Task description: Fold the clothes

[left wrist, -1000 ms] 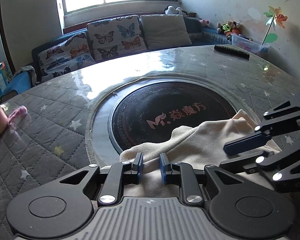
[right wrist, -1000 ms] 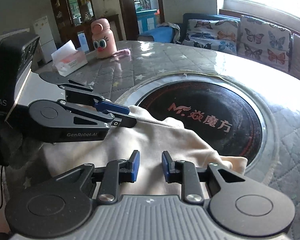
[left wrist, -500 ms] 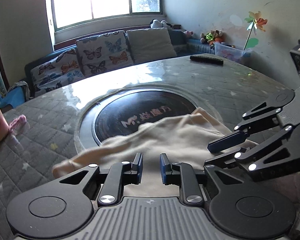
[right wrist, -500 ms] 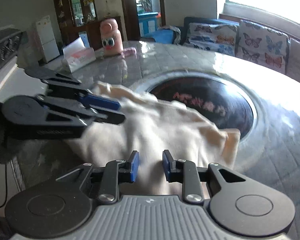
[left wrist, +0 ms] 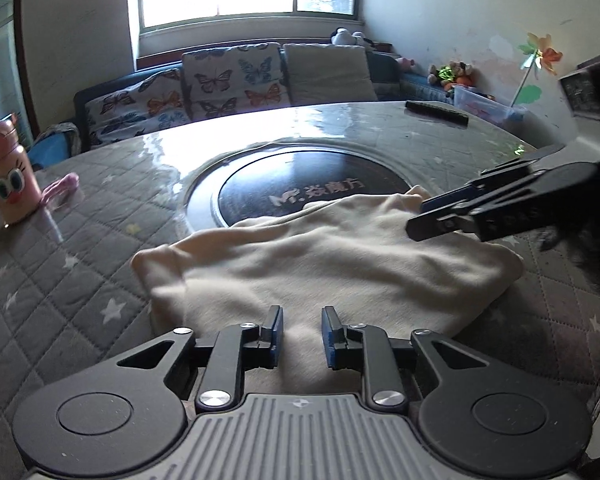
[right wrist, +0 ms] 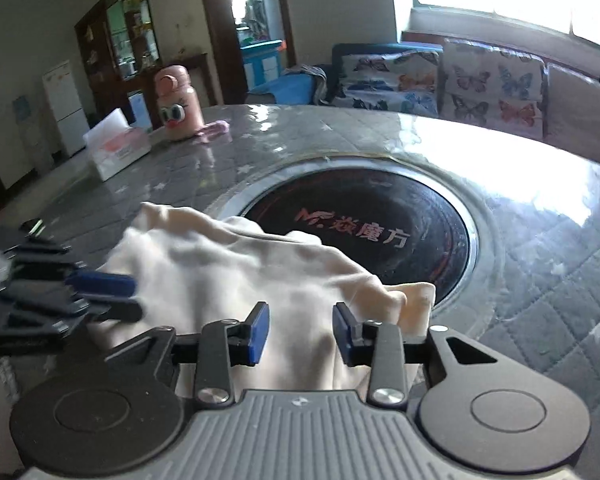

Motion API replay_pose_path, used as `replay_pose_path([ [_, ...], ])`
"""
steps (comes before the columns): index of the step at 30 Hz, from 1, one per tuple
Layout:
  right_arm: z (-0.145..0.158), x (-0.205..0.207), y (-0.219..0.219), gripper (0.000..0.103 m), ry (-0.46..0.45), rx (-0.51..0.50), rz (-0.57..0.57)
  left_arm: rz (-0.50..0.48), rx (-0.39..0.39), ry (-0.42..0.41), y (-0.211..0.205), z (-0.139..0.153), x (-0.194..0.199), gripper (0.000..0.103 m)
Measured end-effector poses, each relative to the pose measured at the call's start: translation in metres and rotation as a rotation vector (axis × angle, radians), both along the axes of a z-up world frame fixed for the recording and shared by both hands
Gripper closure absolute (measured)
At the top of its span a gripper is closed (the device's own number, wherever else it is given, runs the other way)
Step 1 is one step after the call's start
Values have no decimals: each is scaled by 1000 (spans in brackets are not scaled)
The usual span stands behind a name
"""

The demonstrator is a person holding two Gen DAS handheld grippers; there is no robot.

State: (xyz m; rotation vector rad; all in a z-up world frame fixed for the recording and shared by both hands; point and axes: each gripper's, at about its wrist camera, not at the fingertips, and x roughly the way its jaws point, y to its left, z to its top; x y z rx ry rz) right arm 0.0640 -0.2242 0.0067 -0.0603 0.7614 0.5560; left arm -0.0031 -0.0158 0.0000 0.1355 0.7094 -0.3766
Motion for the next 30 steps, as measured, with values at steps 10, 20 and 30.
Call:
replay_pose_path([
  [10,-1,-1,-9,62,10,17,-34,60,-78,8,25,10,-1,75],
  [20,-7,-15,-2,54,23,23,8,172,-98,38,49,1,11,75],
  [30,-6,-12,8,50,22,35,17,203,-100,3,51,9,40,75],
])
